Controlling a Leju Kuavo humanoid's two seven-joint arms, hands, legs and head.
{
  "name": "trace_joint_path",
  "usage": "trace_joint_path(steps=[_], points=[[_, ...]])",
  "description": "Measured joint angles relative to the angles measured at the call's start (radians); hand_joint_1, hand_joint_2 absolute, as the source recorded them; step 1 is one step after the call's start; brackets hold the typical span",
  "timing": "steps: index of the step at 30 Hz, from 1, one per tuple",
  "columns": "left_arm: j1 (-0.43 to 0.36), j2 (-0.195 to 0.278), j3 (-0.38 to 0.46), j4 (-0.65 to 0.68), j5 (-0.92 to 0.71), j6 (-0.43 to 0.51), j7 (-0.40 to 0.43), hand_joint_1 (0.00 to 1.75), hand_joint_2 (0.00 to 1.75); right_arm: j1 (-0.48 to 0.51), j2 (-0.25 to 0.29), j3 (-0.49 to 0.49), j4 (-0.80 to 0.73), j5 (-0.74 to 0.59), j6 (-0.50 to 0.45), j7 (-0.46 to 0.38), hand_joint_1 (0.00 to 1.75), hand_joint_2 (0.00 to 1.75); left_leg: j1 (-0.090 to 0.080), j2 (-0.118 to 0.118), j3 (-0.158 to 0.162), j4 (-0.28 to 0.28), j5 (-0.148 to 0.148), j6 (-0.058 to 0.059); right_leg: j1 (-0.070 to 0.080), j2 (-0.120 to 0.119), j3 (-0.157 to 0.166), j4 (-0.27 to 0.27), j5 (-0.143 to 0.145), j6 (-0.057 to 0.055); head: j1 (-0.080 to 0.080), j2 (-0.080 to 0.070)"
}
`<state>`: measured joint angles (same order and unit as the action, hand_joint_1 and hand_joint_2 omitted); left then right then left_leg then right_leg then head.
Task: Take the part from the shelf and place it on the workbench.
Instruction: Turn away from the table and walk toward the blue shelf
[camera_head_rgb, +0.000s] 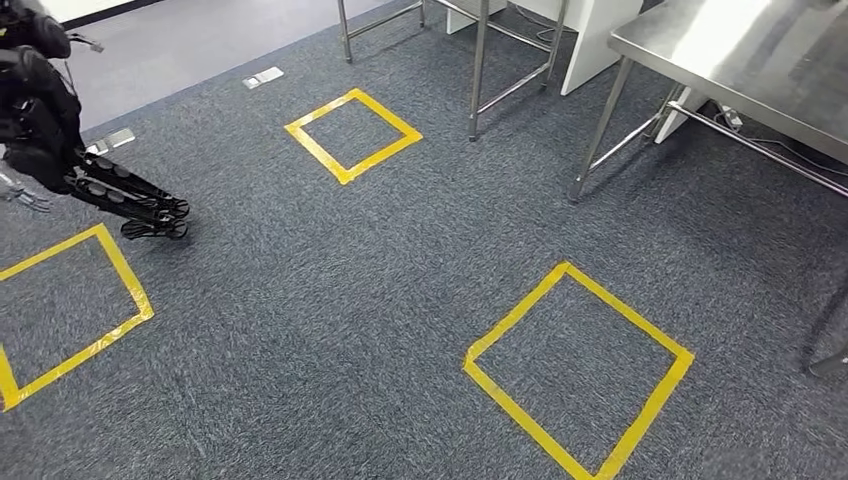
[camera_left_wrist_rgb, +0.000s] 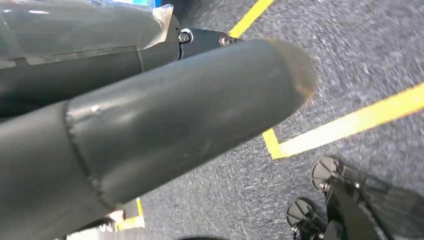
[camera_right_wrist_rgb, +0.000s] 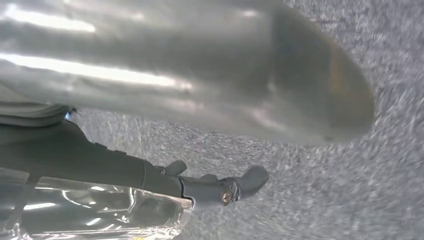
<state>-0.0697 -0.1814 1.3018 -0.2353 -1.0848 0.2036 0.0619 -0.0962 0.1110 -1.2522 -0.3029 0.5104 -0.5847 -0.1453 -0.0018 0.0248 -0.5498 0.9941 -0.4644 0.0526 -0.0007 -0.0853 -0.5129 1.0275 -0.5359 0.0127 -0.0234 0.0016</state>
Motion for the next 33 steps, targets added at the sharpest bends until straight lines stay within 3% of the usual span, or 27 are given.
trace_joint_path(steps=[2,4,5,6,8,9,11,13,15,17,19,20,21,22,23,25,27,29,31,33], points=[[-0.001,-0.006,0.004,0.0,0.006,0.003,-0.002,0.0,0.0,0.004,-0.001,0.008,0.0,0.013,0.008,0.001,0.0,0.0,0.003,-0.019,0.001,-0.01,0.009,0.008,-0.005,0.052,-0.047,0.103,-0.051,-0.004,0.003,0.0],[0.0,-0.013,0.007,0.0,0.009,0.004,-0.006,0.0,0.0,0.011,-0.002,0.012,0.0,0.023,0.016,0.001,0.0,0.0,0.003,-0.044,-0.003,-0.01,0.011,0.01,-0.01,0.074,-0.108,0.228,-0.096,-0.004,0.005,0.0],[0.001,-0.017,0.009,0.0,0.012,0.005,-0.007,0.0,0.0,0.014,-0.002,0.016,0.001,0.029,0.02,0.002,0.0,0.0,0.004,-0.057,-0.003,-0.009,0.012,0.009,-0.012,0.077,-0.122,0.253,-0.099,0.003,0.005,0.0],[0.003,-0.021,0.011,0.0,0.014,0.006,-0.009,0.0,0.0,0.016,-0.003,0.021,0.001,0.035,0.023,0.002,0.0,0.0,0.004,-0.069,-0.003,-0.008,0.012,0.008,-0.015,0.079,-0.116,0.235,-0.083,0.013,0.005,0.0],[0.004,-0.027,0.014,0.0,0.019,0.008,-0.01,0.0,0.0,0.016,-0.004,0.032,0.002,0.049,0.029,0.003,0.0,0.0,0.007,-0.093,-0.004,-0.001,0.01,0.002,-0.027,0.096,-0.06,0.108,-0.023,0.039,0.005,0.0],[0.004,-0.029,0.016,-0.001,0.022,0.01,-0.011,0.0,0.0,0.016,-0.004,0.037,0.004,0.055,0.034,0.005,0.0,0.0,0.006,-0.104,-0.007,0.007,0.007,-0.005,-0.03,0.111,-0.034,0.046,0.001,0.044,0.007,0.0],[0.004,-0.03,0.02,-0.002,0.025,0.016,-0.013,0.0,0.0,0.014,-0.002,0.046,0.008,0.066,0.041,0.008,0.0,0.0,0.004,-0.119,-0.016,0.018,0.002,-0.018,-0.03,0.13,-0.01,-0.01,0.019,0.035,0.009,0.0],[0.005,-0.03,0.025,-0.002,0.026,0.018,-0.016,0.0,0.0,0.011,-0.002,0.056,0.011,0.072,0.046,0.011,0.0,0.0,0.006,-0.128,-0.022,0.021,0.003,-0.027,-0.027,0.119,-0.009,-0.007,0.021,0.016,0.007,0.0],[0.006,-0.03,0.028,-0.003,0.026,0.014,-0.02,0.0,0.0,0.01,-0.003,0.062,0.012,0.075,0.051,0.013,0.0,0.0,0.009,-0.1,-0.034,0.045,-0.011,-0.034,-0.027,0.104,-0.007,-0.009,0.025,0.003,0.003,0.0],[0.004,-0.03,0.028,-0.003,0.022,0.008,-0.021,0.0,0.0,0.012,-0.003,0.065,0.014,0.076,0.053,0.012,0.0,0.0,0.01,-0.055,-0.08,0.139,-0.065,-0.041,-0.024,0.085,-0.008,-0.01,0.026,-0.008,-0.002,0.0],[0.003,-0.028,0.027,-0.003,0.016,0.0,-0.024,0.0,0.0,0.016,-0.002,0.066,0.015,0.072,0.051,0.009,0.0,0.0,0.012,-0.038,-0.146,0.268,-0.121,-0.045,-0.017,0.061,-0.009,-0.01,0.023,-0.017,-0.005,0.0],[0.004,-0.026,0.027,-0.004,0.014,-0.003,-0.028,0.0,0.0,0.017,-0.003,0.066,0.015,0.069,0.049,0.007,0.0,0.0,0.012,-0.036,-0.164,0.302,-0.127,-0.044,-0.014,0.049,-0.01,-0.01,0.022,-0.019,-0.005,0.0],[0.005,-0.023,0.027,-0.004,0.013,-0.006,-0.034,0.0,0.0,0.017,-0.003,0.065,0.015,0.066,0.046,0.005,0.0,0.0,0.012,-0.034,-0.163,0.298,-0.114,-0.041,-0.011,0.039,-0.011,-0.01,0.021,-0.02,-0.005,0.0],[0.005,-0.021,0.027,-0.005,0.013,-0.009,-0.04,0.0,0.0,0.016,-0.003,0.065,0.016,0.062,0.043,0.003,0.0,0.0,0.01,-0.03,-0.142,0.258,-0.087,-0.034,-0.008,0.029,-0.011,-0.01,0.02,-0.021,-0.005,0.0],[0.004,-0.017,0.027,-0.006,0.013,-0.011,-0.047,0.0,0.0,0.015,-0.003,0.065,0.016,0.058,0.041,0.002,0.0,0.0,0.006,-0.017,-0.105,0.19,-0.055,-0.024,-0.005,0.02,-0.009,-0.01,0.019,-0.023,-0.005,0.0],[-0.002,-0.008,0.027,-0.009,0.013,-0.015,-0.058,0.0,0.0,0.014,-0.001,0.063,0.016,0.051,0.038,-0.001,0.0,0.0,-0.005,0.016,-0.043,0.074,-0.018,-0.005,0.0,0.004,-0.005,-0.011,0.016,-0.022,-0.003,0.0],[-0.007,-0.001,0.026,-0.011,0.01,-0.018,-0.064,0.0,0.0,0.012,0.0,0.06,0.016,0.047,0.036,-0.004,0.0,0.0,-0.015,0.028,-0.029,0.037,-0.015,0.006,0.0,-0.011,-0.003,-0.013,0.015,-0.017,-0.002,0.0],[-0.008,0.004,0.026,-0.012,0.007,-0.02,-0.065,0.0,0.0,0.008,0.002,0.059,0.016,0.045,0.036,-0.006,0.0,0.0,-0.015,0.011,-0.021,0.017,-0.004,0.014,0.001,-0.021,0.003,-0.019,0.015,-0.009,-0.003,0.0],[-0.008,0.008,0.026,-0.012,0.007,-0.021,-0.066,0.0,0.0,0.006,0.004,0.059,0.016,0.044,0.036,-0.007,0.0,0.0,-0.008,-0.007,-0.003,-0.017,0.015,0.022,0.002,0.012,-0.007,0.014,-0.007,-0.007,-0.001,0.0],[-0.011,0.009,0.026,-0.012,0.006,-0.023,-0.066,0.0,0.0,0.009,0.002,0.058,0.017,0.044,0.036,-0.008,0.0,0.0,-0.005,-0.026,0.005,-0.032,0.025,0.025,-0.003,0.061,-0.057,0.124,-0.058,-0.011,0.002,0.0]])
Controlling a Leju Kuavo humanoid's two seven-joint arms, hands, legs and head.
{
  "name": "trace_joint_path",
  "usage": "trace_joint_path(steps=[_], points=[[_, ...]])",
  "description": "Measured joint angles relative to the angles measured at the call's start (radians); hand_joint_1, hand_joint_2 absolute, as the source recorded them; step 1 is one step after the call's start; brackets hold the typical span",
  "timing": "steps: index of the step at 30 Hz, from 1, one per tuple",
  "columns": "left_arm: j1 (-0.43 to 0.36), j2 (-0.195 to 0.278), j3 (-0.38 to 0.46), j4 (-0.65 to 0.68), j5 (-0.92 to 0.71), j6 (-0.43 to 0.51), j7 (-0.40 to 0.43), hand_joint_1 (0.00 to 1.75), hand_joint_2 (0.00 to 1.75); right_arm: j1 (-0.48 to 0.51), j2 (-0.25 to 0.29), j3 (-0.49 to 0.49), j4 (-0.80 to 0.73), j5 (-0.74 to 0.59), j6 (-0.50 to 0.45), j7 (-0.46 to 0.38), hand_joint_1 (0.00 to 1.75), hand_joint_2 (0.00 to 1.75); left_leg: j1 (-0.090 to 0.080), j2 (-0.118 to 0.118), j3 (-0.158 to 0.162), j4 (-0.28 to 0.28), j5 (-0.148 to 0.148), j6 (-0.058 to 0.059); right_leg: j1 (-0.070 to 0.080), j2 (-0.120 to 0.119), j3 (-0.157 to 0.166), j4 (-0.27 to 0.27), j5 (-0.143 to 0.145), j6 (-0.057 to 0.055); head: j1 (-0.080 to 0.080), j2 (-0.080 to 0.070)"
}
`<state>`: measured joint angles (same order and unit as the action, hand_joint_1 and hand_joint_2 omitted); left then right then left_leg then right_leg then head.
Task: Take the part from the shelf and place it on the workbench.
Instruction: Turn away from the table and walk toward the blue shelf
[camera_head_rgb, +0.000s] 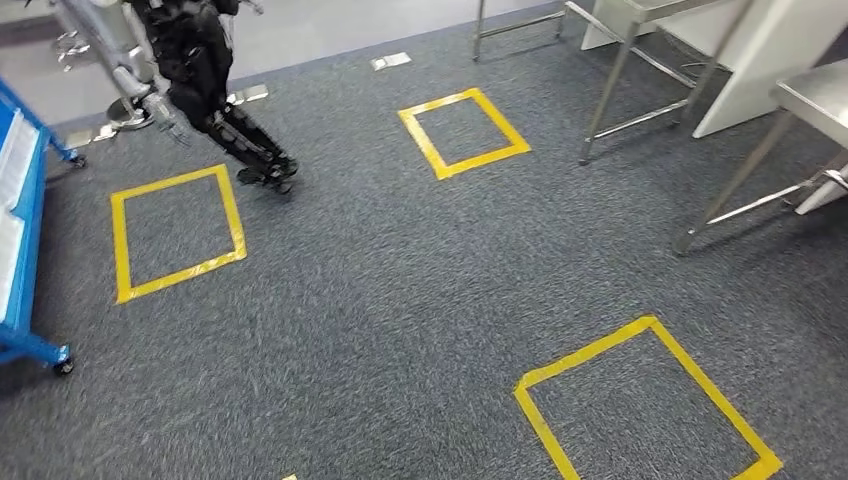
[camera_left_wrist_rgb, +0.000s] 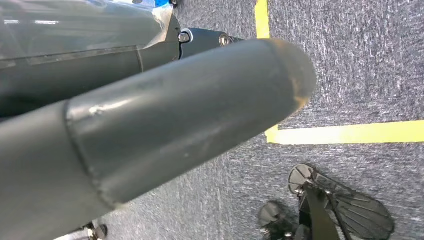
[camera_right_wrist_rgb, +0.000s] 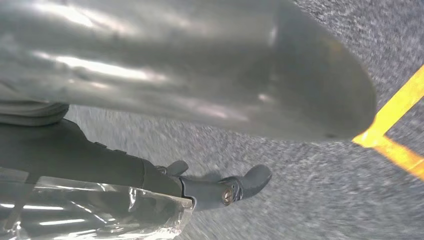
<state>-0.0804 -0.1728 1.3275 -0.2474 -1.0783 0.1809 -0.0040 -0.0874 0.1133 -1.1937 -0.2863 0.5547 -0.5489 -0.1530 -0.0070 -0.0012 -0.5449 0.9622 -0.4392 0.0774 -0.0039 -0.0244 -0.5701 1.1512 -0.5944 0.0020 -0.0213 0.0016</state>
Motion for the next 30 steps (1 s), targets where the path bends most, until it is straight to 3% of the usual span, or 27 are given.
trace_joint_path(steps=[2,3,4,6,7,9,11,13,16,17,18,19,22,24,26,28,30], points=[[-0.001,0.0,0.0,0.0,0.0,-0.002,0.0,0.0,0.0,0.004,-0.002,-0.001,0.0,-0.001,0.0,0.0,0.0,0.0,0.0,-0.023,-0.001,0.001,0.001,-0.001,-0.007,0.016,-0.055,0.106,-0.034,0.005,0.001,0.0],[0.0,-0.001,0.0,0.0,0.0,-0.002,0.0,0.0,0.0,0.005,-0.002,-0.001,0.0,-0.002,0.0,0.0,0.0,0.0,0.0,-0.035,-0.001,0.002,0.0,-0.002,-0.011,0.018,-0.062,0.114,-0.028,0.015,0.001,0.0],[0.0,-0.001,0.0,0.0,0.0,-0.003,0.0,0.0,0.0,0.006,-0.003,-0.001,0.0,-0.003,0.0,0.0,0.0,0.0,0.002,-0.047,0.0,0.004,-0.001,-0.005,-0.015,0.02,-0.051,0.083,-0.006,0.027,0.001,0.0],[0.0,-0.001,0.0,0.0,0.0,-0.004,-0.001,0.0,0.0,0.007,-0.003,-0.003,0.0,-0.008,-0.001,-0.002,0.0,0.0,0.005,-0.069,-0.002,0.018,-0.009,-0.017,-0.026,0.041,0.003,-0.047,0.055,0.051,0.003,0.0],[-0.001,0.0,0.0,0.0,0.0,-0.005,-0.001,0.0,0.0,0.006,-0.002,-0.004,0.0,-0.01,-0.002,-0.003,0.0,0.0,0.005,-0.078,-0.006,0.028,-0.014,-0.026,-0.028,0.053,0.024,-0.1,0.076,0.053,0.004,0.0],[0.0,0.001,0.0,0.0,0.004,-0.004,-0.001,0.0,0.0,0.005,-0.002,-0.007,0.0,-0.011,-0.004,-0.005,0.0,0.0,0.003,-0.091,-0.014,0.04,-0.022,-0.04,-0.025,0.064,0.04,-0.138,0.086,0.04,0.006,0.0],[0.002,0.002,0.002,0.0,0.013,0.002,0.002,0.0,0.0,0.003,-0.002,-0.008,0.0,-0.01,-0.008,-0.005,0.0,0.0,0.006,-0.097,-0.02,0.044,-0.022,-0.048,-0.024,0.051,0.045,-0.139,0.089,0.024,0.006,0.0],[0.003,0.004,0.006,0.001,0.019,0.014,0.004,0.0,0.0,0.003,-0.003,-0.008,-0.001,-0.008,-0.013,-0.005,0.0,0.0,0.01,-0.072,-0.036,0.078,-0.043,-0.056,-0.026,0.037,0.048,-0.141,0.092,0.012,0.001,0.0],[0.003,0.005,0.01,0.001,0.02,0.027,0.0,0.0,0.0,0.008,-0.006,-0.012,-0.003,-0.01,-0.017,-0.004,0.0,0.0,0.014,-0.017,-0.128,0.26,-0.132,-0.068,-0.019,0.007,0.05,-0.141,0.087,-0.005,-0.009,0.0],[0.005,0.007,0.011,0.001,0.019,0.029,-0.003,0.0,0.0,0.01,-0.007,-0.015,-0.003,-0.012,-0.017,-0.004,0.0,0.0,0.016,-0.012,-0.16,0.316,-0.149,-0.069,-0.015,-0.004,0.05,-0.141,0.085,-0.008,-0.009,0.0],[0.006,0.009,0.011,0.001,0.018,0.029,-0.004,0.0,0.0,0.011,-0.009,-0.019,-0.004,-0.013,-0.017,-0.004,0.0,0.0,0.017,-0.009,-0.175,0.339,-0.147,-0.069,-0.013,-0.015,0.05,-0.141,0.083,-0.011,-0.009,0.0],[0.008,0.011,0.011,0.0,0.017,0.029,-0.005,0.0,0.0,0.012,-0.011,-0.023,-0.005,-0.015,-0.017,-0.003,0.0,0.0,0.018,-0.006,-0.169,0.322,-0.127,-0.067,-0.011,-0.025,0.051,-0.141,0.081,-0.012,-0.009,0.0],[0.008,0.022,0.011,0.0,0.011,0.028,-0.008,0.0,0.0,0.01,-0.014,-0.03,-0.005,-0.021,-0.022,0.0,0.0,0.0,0.011,0.035,-0.073,0.129,-0.038,-0.052,-0.005,-0.047,0.061,-0.142,0.074,-0.01,-0.009,0.0],[0.002,0.028,0.011,0.0,0.005,0.024,-0.004,0.0,0.0,0.009,-0.014,-0.035,-0.005,-0.027,-0.031,0.001,0.0,0.0,0.002,0.052,-0.041,0.066,-0.026,-0.043,-0.001,-0.06,0.066,-0.143,0.068,-0.003,-0.009,0.0],[0.0,0.034,0.011,0.0,0.002,0.02,0.004,0.0,0.0,0.007,-0.011,-0.04,-0.006,-0.033,-0.038,-0.001,0.0,0.0,-0.003,0.035,-0.039,0.057,-0.025,-0.036,0.0,-0.073,0.071,-0.148,0.066,0.006,-0.009,0.0],[0.001,0.038,0.011,0.0,0.005,0.021,0.013,0.0,0.0,0.006,-0.007,-0.044,-0.007,-0.034,-0.039,-0.007,0.0,0.0,0.001,0.018,-0.025,0.035,-0.014,-0.026,0.001,-0.055,0.067,-0.129,0.052,0.011,-0.008,0.0],[0.0,0.039,0.011,0.0,0.013,0.025,0.016,0.0,0.0,0.008,-0.006,-0.048,-0.009,-0.03,-0.038,-0.011,0.0,0.0,0.007,0.001,-0.014,0.019,-0.004,-0.017,-0.003,-0.008,0.023,-0.033,0.008,0.007,-0.003,0.0]])
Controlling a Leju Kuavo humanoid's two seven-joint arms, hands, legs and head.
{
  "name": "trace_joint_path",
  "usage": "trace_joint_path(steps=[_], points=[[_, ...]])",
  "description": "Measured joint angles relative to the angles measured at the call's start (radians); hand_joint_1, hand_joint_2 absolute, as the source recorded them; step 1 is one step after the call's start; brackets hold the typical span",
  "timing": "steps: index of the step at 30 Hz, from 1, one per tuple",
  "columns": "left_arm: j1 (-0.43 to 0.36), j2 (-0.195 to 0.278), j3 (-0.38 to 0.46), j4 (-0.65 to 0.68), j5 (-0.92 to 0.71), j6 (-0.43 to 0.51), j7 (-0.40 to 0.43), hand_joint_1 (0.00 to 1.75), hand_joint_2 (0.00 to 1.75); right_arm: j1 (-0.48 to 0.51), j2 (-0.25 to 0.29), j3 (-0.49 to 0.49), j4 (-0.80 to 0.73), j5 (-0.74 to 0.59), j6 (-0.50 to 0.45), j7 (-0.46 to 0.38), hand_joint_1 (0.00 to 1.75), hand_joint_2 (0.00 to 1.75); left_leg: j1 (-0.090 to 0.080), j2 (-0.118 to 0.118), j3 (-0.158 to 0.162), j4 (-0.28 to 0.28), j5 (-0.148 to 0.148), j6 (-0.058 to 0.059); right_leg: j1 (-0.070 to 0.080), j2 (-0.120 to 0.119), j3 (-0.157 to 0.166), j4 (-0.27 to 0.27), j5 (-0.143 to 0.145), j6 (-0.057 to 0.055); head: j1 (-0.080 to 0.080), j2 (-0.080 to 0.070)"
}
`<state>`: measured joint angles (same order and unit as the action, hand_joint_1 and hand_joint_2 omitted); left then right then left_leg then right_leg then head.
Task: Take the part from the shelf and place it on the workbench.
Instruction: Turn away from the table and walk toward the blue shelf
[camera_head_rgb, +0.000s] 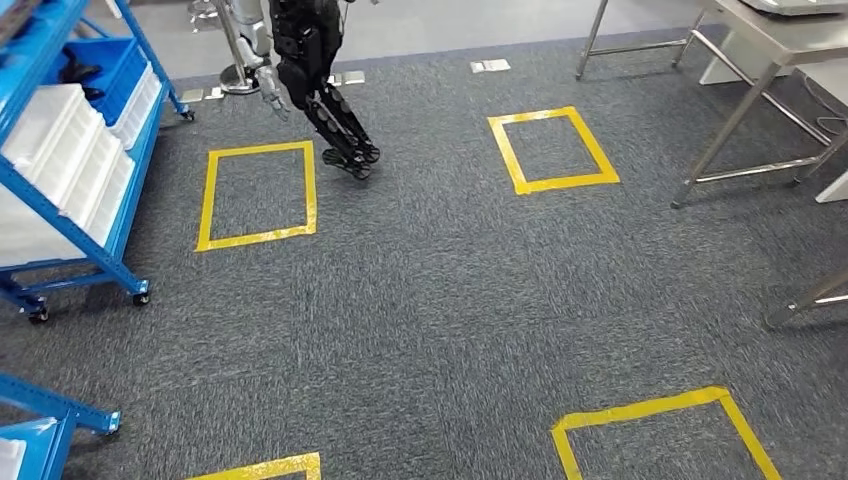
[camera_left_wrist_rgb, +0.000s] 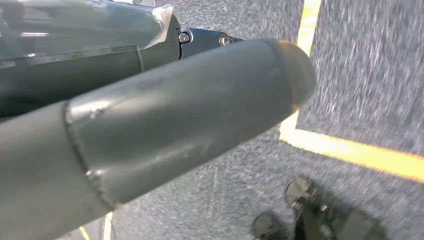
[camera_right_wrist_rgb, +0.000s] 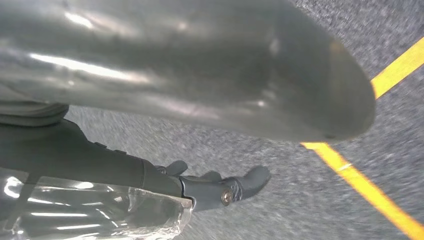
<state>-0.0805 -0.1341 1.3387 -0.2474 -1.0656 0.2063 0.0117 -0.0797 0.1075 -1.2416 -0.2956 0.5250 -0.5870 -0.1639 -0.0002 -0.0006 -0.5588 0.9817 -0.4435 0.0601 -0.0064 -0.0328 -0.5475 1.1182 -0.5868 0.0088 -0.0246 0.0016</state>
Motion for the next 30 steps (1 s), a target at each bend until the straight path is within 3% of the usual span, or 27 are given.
trace_joint_path(steps=[2,3,4,5,7,9,11,12,14,16,18,19,20,22,24,26,28,30], points=[[-0.001,0.0,0.001,0.0,0.005,0.005,0.0,0.0,0.0,0.003,-0.001,-0.002,-0.001,0.005,0.003,0.0,0.0,0.0,0.0,-0.021,0.0,-0.001,0.0,0.003,-0.003,0.023,-0.065,0.122,-0.044,-0.003,0.003,0.0],[0.0,-0.001,0.001,0.0,0.006,0.005,0.0,0.0,0.0,0.004,-0.002,-0.003,-0.001,0.006,0.004,0.0,0.0,0.0,-0.001,-0.033,0.0,-0.001,0.0,0.003,-0.005,0.025,-0.087,0.152,-0.048,0.002,0.003,0.0],[0.0,-0.002,0.001,0.0,0.006,0.006,0.0,0.0,0.0,0.005,-0.003,-0.003,-0.001,0.008,0.005,0.0,0.0,0.0,0.0,-0.045,0.001,0.0,-0.001,0.002,-0.006,0.027,-0.088,0.142,-0.033,0.012,0.004,0.0],[0.001,-0.003,0.002,0.0,0.006,0.006,0.0,0.0,0.0,0.006,-0.005,-0.003,-0.001,0.008,0.006,0.0,0.0,0.0,0.001,-0.058,0.002,0.002,-0.002,-0.001,-0.009,0.03,-0.074,0.098,-0.005,0.024,0.004,0.0],[0.002,-0.005,0.002,0.0,0.006,0.006,0.0,0.0,0.0,0.005,-0.005,-0.003,-0.002,0.01,0.007,0.0,0.0,0.0,0.001,-0.08,0.003,0.011,-0.009,-0.012,-0.018,0.055,-0.018,-0.04,0.06,0.042,0.006,0.0],[0.002,-0.004,0.003,0.0,0.007,0.006,0.0,0.0,0.87,0.004,-0.005,-0.003,-0.004,0.011,0.009,0.0,0.0,0.0,-0.003,-0.095,-0.002,0.022,-0.018,-0.023,-0.02,0.077,0.009,-0.102,0.084,0.033,0.006,0.0],[0.005,-0.003,0.004,0.0,0.007,0.005,-0.001,0.0,1.75,0.003,-0.005,-0.003,-0.004,0.013,0.012,-0.001,0.0,0.0,-0.002,-0.105,-0.006,0.025,-0.02,-0.03,-0.017,0.07,0.012,-0.1,0.085,0.014,0.003,0.0],[0.007,-0.003,0.004,0.0,0.007,0.005,-0.002,0.0,1.75,0.002,-0.006,-0.003,-0.004,0.014,0.014,-0.001,0.0,0.0,0.0,-0.098,-0.008,0.03,-0.022,-0.033,-0.017,0.064,0.014,-0.101,0.087,0.008,0.002,0.0],[0.009,-0.003,0.004,0.0,0.007,0.004,-0.006,0.0,1.75,0.002,-0.007,-0.004,-0.005,0.015,0.016,-0.001,0.0,0.0,0.003,-0.058,-0.032,0.082,-0.054,-0.041,-0.017,0.049,0.016,-0.103,0.088,-0.003,-0.002,0.0],[0.007,-0.003,0.004,0.0,0.007,0.004,-0.011,0.0,1.75,0.006,-0.007,-0.004,-0.005,0.015,0.017,-0.001,0.0,0.0,0.004,-0.017,-0.094,0.208,-0.12,-0.048,-0.011,0.029,0.016,-0.103,0.085,-0.012,-0.007,0.0],[0.008,-0.004,0.004,0.0,0.005,0.002,-0.017,0.0,1.75,0.009,-0.008,-0.004,-0.005,0.015,0.016,-0.001,0.0,0.0,0.004,-0.008,-0.154,0.32,-0.158,-0.048,-0.004,0.01,0.016,-0.103,0.082,-0.017,-0.008,0.0],[0.009,-0.004,0.004,0.0,0.002,0.0,-0.021,0.0,1.75,0.009,-0.008,-0.004,-0.005,0.014,0.016,-0.002,0.0,0.0,0.004,-0.007,-0.159,0.326,-0.149,-0.045,-0.001,0.003,0.017,-0.103,0.08,-0.019,-0.008,0.0],[0.011,-0.004,0.004,0.0,-0.001,-0.002,-0.025,0.0,1.75,0.008,-0.007,-0.004,-0.005,0.013,0.016,-0.003,0.0,0.0,0.003,-0.007,-0.142,0.291,-0.121,-0.04,0.001,-0.001,0.019,-0.103,0.079,-0.02,-0.007,0.0],[0.012,-0.003,0.004,0.0,-0.006,-0.005,-0.029,0.0,1.75,0.005,-0.002,-0.004,-0.005,0.012,0.015,-0.007,0.0,0.0,-0.004,0.001,-0.068,0.148,-0.055,-0.021,0.005,-0.006,0.024,-0.104,0.077,-0.023,-0.007,0.0],[0.01,0.0,0.004,0.0,-0.005,-0.005,-0.032,0.0,1.75,0.004,0.004,-0.004,-0.005,0.017,0.016,-0.01,0.0,0.0,-0.015,0.014,-0.019,0.053,-0.028,-0.005,0.006,-0.01,0.026,-0.105,0.075,-0.021,-0.007,0.0],[0.008,0.001,0.004,0.0,0.0,0.0,-0.035,0.0,1.75,0.004,0.008,-0.004,-0.005,0.026,0.019,-0.011,0.0,0.0,-0.022,0.016,-0.014,0.036,-0.029,0.002,0.006,-0.013,0.027,-0.11,0.075,-0.015,-0.008,0.0],[0.009,0.001,0.004,0.0,0.005,0.005,-0.038,0.0,1.75,0.004,0.009,-0.002,-0.005,0.035,0.024,-0.012,0.0,0.0,-0.016,0.012,0.003,0.008,-0.016,0.008,0.007,-0.009,0.026,-0.104,0.069,-0.009,-0.008,0.0],[0.009,-0.002,0.004,0.0,0.007,0.007,-0.04,0.0,1.75,0.003,0.006,-0.001,-0.005,0.042,0.027,-0.014,0.0,0.0,-0.009,0.006,0.021,-0.02,-0.003,0.012,0.008,0.009,-0.006,-0.034,0.036,-0.011,-0.006,0.0]])
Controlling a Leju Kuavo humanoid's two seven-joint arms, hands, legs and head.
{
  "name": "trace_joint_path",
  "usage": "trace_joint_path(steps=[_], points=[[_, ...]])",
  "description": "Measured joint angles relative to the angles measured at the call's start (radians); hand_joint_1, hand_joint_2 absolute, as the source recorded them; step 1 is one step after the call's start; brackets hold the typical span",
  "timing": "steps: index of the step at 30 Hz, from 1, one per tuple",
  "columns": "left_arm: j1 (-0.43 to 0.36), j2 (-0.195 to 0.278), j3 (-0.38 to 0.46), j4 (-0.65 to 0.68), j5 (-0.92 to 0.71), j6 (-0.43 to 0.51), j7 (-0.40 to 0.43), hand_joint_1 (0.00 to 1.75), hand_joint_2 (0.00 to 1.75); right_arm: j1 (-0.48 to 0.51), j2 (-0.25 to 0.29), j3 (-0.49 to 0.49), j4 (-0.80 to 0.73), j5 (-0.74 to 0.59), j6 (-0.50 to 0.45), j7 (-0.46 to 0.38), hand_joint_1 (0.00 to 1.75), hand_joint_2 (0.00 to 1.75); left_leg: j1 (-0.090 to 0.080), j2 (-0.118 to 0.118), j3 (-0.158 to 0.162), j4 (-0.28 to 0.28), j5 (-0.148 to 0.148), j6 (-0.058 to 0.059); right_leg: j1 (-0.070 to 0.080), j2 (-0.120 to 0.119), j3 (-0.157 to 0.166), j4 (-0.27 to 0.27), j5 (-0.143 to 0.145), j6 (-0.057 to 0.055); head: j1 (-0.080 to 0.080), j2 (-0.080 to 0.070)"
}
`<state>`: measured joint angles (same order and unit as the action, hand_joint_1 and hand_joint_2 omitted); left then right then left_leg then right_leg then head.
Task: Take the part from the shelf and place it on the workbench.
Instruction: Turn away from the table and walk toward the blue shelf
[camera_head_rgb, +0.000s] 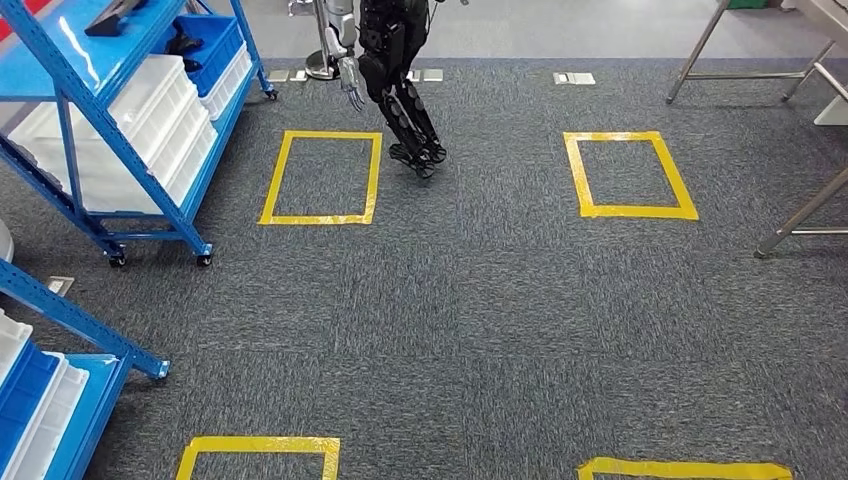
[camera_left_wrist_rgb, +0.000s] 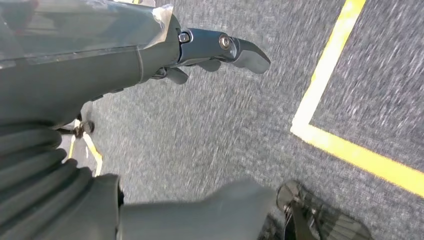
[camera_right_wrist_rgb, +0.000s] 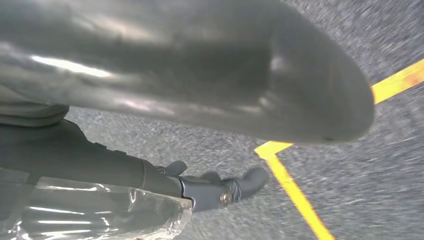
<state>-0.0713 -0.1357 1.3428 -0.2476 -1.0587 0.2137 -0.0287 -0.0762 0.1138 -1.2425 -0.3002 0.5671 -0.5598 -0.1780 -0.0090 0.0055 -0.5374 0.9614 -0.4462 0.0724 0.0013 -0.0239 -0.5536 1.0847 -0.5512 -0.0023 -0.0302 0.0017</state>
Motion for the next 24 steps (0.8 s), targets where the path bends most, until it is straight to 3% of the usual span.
trace_joint_path(steps=[2,3,4,5,7,8,10,12,14,15,17,19,20,21,22,24], points=[[0.0,-0.003,0.0,0.0,0.0,0.001,-0.001,0.0,1.75,0.001,-0.004,0.0,0.0,0.002,0.005,-0.003,0.0,0.0,0.0,-0.009,0.003,-0.003,0.001,0.002,-0.004,0.014,-0.065,0.128,-0.05,-0.002,0.001,0.0],[0.0,-0.005,0.0,0.0,0.001,0.001,-0.001,0.0,1.75,0.003,-0.006,0.0,0.0,0.003,0.008,-0.004,0.0,0.0,0.0,-0.016,0.003,-0.003,0.001,0.001,-0.007,0.016,-0.092,0.176,-0.064,0.002,0.003,0.0],[0.001,-0.007,0.001,0.0,0.001,0.001,-0.001,0.0,1.75,0.005,-0.008,0.0,0.0,0.003,0.01,-0.007,0.0,0.0,0.001,-0.024,0.003,-0.002,0.0,-0.001,-0.011,0.016,-0.103,0.19,-0.062,0.011,0.003,0.0],[0.002,-0.009,0.001,0.0,0.001,0.001,-0.001,0.0,1.75,0.006,-0.01,0.0,0.0,0.004,0.011,-0.009,0.0,0.0,0.003,-0.033,0.004,0.0,-0.002,-0.004,-0.016,0.017,-0.095,0.168,-0.045,0.022,0.003,0.0],[0.003,-0.011,0.003,0.0,0.002,0.003,-0.001,0.0,1.75,0.007,-0.011,0.0,0.0,0.006,0.014,-0.013,0.0,0.0,0.008,-0.05,0.001,0.013,-0.01,-0.016,-0.03,0.029,-0.04,0.045,0.011,0.049,0.005,0.0],[0.003,-0.012,0.004,0.0,0.004,0.004,-0.001,0.0,1.75,0.006,-0.012,0.0,0.0,0.008,0.015,-0.014,0.0,0.0,0.008,-0.057,-0.004,0.026,-0.017,-0.024,-0.033,0.039,-0.015,-0.01,0.032,0.054,0.007,0.0],[0.003,-0.013,0.006,0.0,0.008,0.009,0.001,0.0,1.75,0.005,-0.013,0.001,0.001,0.012,0.016,-0.017,0.0,0.0,0.007,-0.068,-0.012,0.045,-0.03,-0.037,-0.035,0.049,0.008,-0.06,0.048,0.046,0.008,0.0],[0.004,-0.015,0.01,0.0,0.012,0.014,0.005,0.0,1.75,0.003,-0.014,0.002,0.001,0.015,0.017,-0.02,0.0,0.0,0.012,-0.073,-0.015,0.05,-0.034,-0.043,-0.032,0.041,0.011,-0.059,0.049,0.028,0.004,0.0],[0.005,-0.017,0.014,0.0,0.017,0.018,0.009,0.0,1.75,0.002,-0.017,0.005,0.001,0.018,0.017,-0.02,0.0,0.0,0.017,-0.058,-0.026,0.076,-0.051,-0.049,-0.032,0.033,0.015,-0.061,0.051,0.019,0.001,0.0],[0.004,-0.018,0.015,0.0,0.019,0.019,0.01,0.0,1.75,0.002,-0.018,0.007,0.001,0.019,0.017,-0.02,0.0,0.0,0.019,-0.045,-0.044,0.115,-0.073,-0.053,-0.032,0.028,0.015,-0.062,0.051,0.014,0.0,0.0],[0.001,-0.021,0.019,0.0,0.023,0.021,0.011,0.0,1.75,0.002,-0.019,0.01,0.001,0.023,0.016,-0.02,0.0,0.0,0.02,-0.02,-0.11,0.245,-0.135,-0.059,-0.026,0.015,0.016,-0.062,0.049,0.008,-0.004,0.0],[0.001,-0.023,0.023,0.0,0.026,0.023,0.011,0.0,1.75,0.001,-0.02,0.012,0.001,0.025,0.013,-0.017,0.0,0.0,0.02,-0.015,-0.167,0.343,-0.161,-0.057,-0.019,0.001,0.017,-0.062,0.046,0.002,-0.004,0.0],[0.001,-0.023,0.024,0.0,0.026,0.023,0.011,0.0,1.75,0.001,-0.021,0.014,0.002,0.026,0.012,-0.016,0.0,0.0,0.019,-0.014,-0.17,0.339,-0.145,-0.053,-0.016,-0.005,0.018,-0.062,0.044,0.0,-0.004,0.0],[0.001,-0.023,0.024,0.0,0.025,0.022,0.011,0.0,1.75,0.0,-0.022,0.015,0.002,0.026,0.012,-0.014,0.0,0.0,0.018,-0.011,-0.153,0.296,-0.113,-0.046,-0.014,-0.011,0.021,-0.062,0.042,-0.003,-0.004,0.0],[0.001,-0.023,0.025,0.0,0.023,0.021,0.01,0.0,1.75,-0.002,-0.022,0.017,0.002,0.026,0.011,-0.013,0.0,0.0,0.014,-0.001,-0.12,0.228,-0.075,-0.036,-0.012,-0.016,0.024,-0.062,0.04,-0.004,-0.004,0.0],[-0.003,-0.023,0.025,0.0,0.019,0.018,0.01,0.0,1.75,-0.005,-0.02,0.018,0.002,0.024,0.011,-0.013,0.0,0.0,0.0,0.032,-0.062,0.107,-0.03,-0.019,-0.008,-0.026,0.029,-0.063,0.036,-0.003,-0.003,0.0]])
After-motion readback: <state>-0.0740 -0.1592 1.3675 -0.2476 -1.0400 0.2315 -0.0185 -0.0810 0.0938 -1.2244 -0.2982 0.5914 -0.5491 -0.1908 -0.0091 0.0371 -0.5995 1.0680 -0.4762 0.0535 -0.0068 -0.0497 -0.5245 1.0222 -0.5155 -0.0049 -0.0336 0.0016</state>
